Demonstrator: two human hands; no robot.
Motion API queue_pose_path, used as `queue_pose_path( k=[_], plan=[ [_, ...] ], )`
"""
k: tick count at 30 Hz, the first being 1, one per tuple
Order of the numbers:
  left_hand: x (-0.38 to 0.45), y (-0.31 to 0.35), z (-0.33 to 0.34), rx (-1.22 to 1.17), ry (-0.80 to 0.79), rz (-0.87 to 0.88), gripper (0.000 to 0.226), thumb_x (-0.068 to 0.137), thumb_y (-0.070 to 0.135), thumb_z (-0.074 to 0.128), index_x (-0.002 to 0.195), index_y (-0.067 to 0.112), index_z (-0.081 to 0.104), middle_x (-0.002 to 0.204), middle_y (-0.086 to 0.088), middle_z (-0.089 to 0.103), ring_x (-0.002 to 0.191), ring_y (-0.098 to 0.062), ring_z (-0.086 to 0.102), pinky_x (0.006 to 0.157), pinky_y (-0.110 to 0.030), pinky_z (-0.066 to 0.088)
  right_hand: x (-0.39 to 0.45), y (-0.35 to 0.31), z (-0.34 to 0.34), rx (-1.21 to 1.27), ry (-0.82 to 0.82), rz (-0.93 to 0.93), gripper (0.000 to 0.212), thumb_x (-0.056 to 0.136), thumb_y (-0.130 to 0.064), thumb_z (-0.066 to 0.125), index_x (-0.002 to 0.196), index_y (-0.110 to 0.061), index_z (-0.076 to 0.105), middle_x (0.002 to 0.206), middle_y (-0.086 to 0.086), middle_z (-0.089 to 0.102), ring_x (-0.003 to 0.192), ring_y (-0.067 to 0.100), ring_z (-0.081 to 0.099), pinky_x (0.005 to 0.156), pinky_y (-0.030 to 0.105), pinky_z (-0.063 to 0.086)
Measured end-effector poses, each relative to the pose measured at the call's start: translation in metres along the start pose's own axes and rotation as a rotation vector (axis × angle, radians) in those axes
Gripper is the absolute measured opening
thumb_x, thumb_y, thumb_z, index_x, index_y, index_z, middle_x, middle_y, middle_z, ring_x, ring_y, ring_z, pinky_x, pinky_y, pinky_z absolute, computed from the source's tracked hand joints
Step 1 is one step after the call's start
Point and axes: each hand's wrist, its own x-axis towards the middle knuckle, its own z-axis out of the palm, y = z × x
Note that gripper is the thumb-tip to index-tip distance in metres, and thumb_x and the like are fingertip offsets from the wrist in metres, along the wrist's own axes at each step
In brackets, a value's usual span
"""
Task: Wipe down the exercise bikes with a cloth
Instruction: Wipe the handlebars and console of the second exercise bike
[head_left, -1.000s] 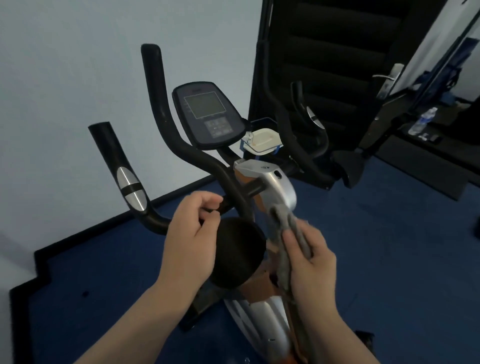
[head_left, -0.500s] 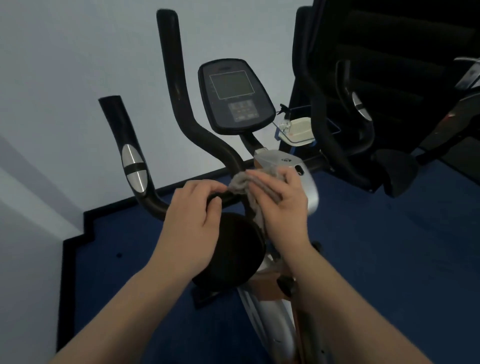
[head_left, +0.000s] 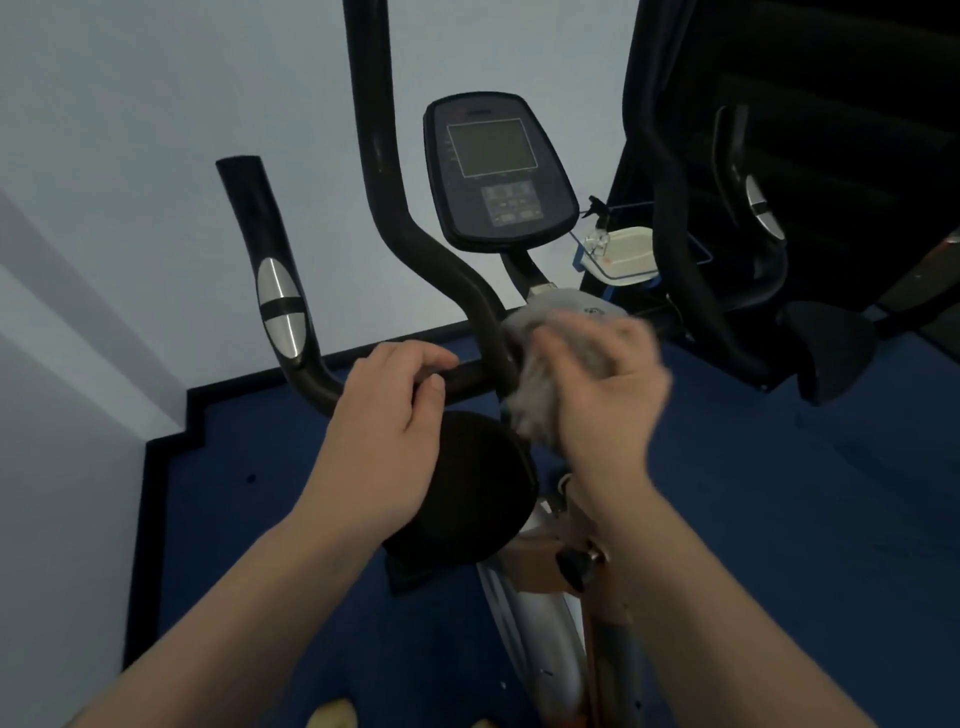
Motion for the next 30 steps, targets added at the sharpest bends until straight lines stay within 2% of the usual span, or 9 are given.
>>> queue_pose_path(
  k=[2, 4, 7, 11, 13, 17, 22, 25, 30],
  plan=[
    [-0.001, 0.0, 0.001, -0.012, -0.006, -0.008, 0.023, 0.097, 0.021, 0.044, 0.111, 0.031, 0.058, 0.107, 0.02, 0.052, 0.108, -0.003, 0.047, 0.088, -0.017, 0.036, 0.012, -0.002, -0.018, 0.038, 0.233, 0.06, 0.017, 0.079, -0.015, 0.075, 0.096, -0.018, 0.074, 0.101, 0.007, 0.062, 0.085, -0.004, 0.059, 0.077, 0.009, 0.047],
    [-0.001, 0.0, 0.0, -0.022, -0.001, -0.011, 0.024, 0.096, 0.022, 0.043, 0.112, 0.031, 0.058, 0.108, 0.019, 0.053, 0.109, -0.004, 0.047, 0.089, -0.018, 0.037, 0.006, -0.005, -0.025, 0.061, 0.258, 0.097, 0.015, 0.082, -0.022, 0.072, 0.096, -0.025, 0.073, 0.105, 0.003, 0.062, 0.092, -0.002, 0.061, 0.081, 0.014, 0.051],
    [-0.002, 0.0, 0.0, -0.028, 0.008, -0.009, 0.024, 0.096, 0.023, 0.043, 0.113, 0.031, 0.058, 0.109, 0.018, 0.054, 0.108, -0.004, 0.048, 0.09, -0.019, 0.037, -0.044, 0.0, -0.011, 0.017, 0.067, 0.137, 0.022, 0.082, -0.018, 0.071, 0.091, -0.038, 0.067, 0.103, -0.001, 0.058, 0.093, -0.005, 0.057, 0.079, 0.007, 0.046],
    [-0.004, 0.0, 0.0, -0.032, 0.006, -0.004, 0.023, 0.094, 0.027, 0.042, 0.109, 0.035, 0.056, 0.107, 0.02, 0.053, 0.106, 0.0, 0.048, 0.088, -0.018, 0.038, -0.059, 0.004, 0.0, 0.028, -0.104, 0.059, 0.019, 0.078, -0.002, 0.071, 0.087, -0.018, 0.067, 0.099, 0.011, 0.056, 0.092, -0.003, 0.055, 0.08, 0.004, 0.041],
    [-0.003, -0.001, 0.0, -0.025, 0.001, -0.01, 0.023, 0.093, 0.027, 0.041, 0.109, 0.034, 0.057, 0.108, 0.021, 0.053, 0.107, -0.001, 0.048, 0.09, -0.021, 0.039, -0.026, 0.002, 0.006, -0.069, -0.186, -0.048, 0.018, 0.079, -0.003, 0.072, 0.083, -0.019, 0.064, 0.095, 0.008, 0.058, 0.088, -0.004, 0.053, 0.079, 0.005, 0.039],
    [-0.004, 0.0, 0.0, -0.015, 0.019, -0.007, 0.024, 0.094, 0.026, 0.041, 0.111, 0.033, 0.057, 0.109, 0.019, 0.054, 0.107, 0.0, 0.048, 0.09, -0.019, 0.04, 0.016, -0.007, 0.019, -0.089, -0.181, -0.058, 0.023, 0.082, -0.009, 0.07, 0.079, -0.03, 0.059, 0.095, 0.001, 0.058, 0.085, -0.009, 0.053, 0.077, 0.004, 0.038],
    [-0.004, 0.0, 0.0, 0.168, 0.081, 0.029, 0.022, 0.094, 0.022, 0.045, 0.109, 0.031, 0.059, 0.107, 0.016, 0.058, 0.099, -0.003, 0.047, 0.091, -0.026, 0.035, -0.031, 0.01, -0.006, -0.08, -0.299, -0.09, 0.013, 0.079, -0.007, 0.071, 0.089, -0.01, 0.063, 0.1, 0.009, 0.053, 0.093, -0.002, 0.053, 0.081, 0.006, 0.041],
    [-0.002, -0.002, 0.002, 0.228, 0.111, 0.032, 0.022, 0.094, 0.022, 0.045, 0.107, 0.029, 0.061, 0.105, 0.013, 0.059, 0.097, -0.006, 0.049, 0.091, -0.027, 0.035, -0.011, 0.007, 0.008, -0.198, -0.36, -0.186, 0.012, 0.079, -0.006, 0.073, 0.08, -0.01, 0.061, 0.095, 0.006, 0.051, 0.087, -0.01, 0.048, 0.076, 0.001, 0.037],
    [-0.004, -0.001, 0.001, 0.151, 0.134, 0.026, 0.022, 0.094, 0.021, 0.045, 0.107, 0.027, 0.062, 0.104, 0.012, 0.058, 0.097, -0.006, 0.05, 0.092, -0.031, 0.042, 0.04, -0.015, 0.046, -0.264, -0.549, -0.252, 0.009, 0.084, -0.013, 0.068, 0.081, -0.012, 0.059, 0.096, -0.002, 0.045, 0.087, -0.005, 0.047, 0.076, 0.001, 0.037]
  ],
)
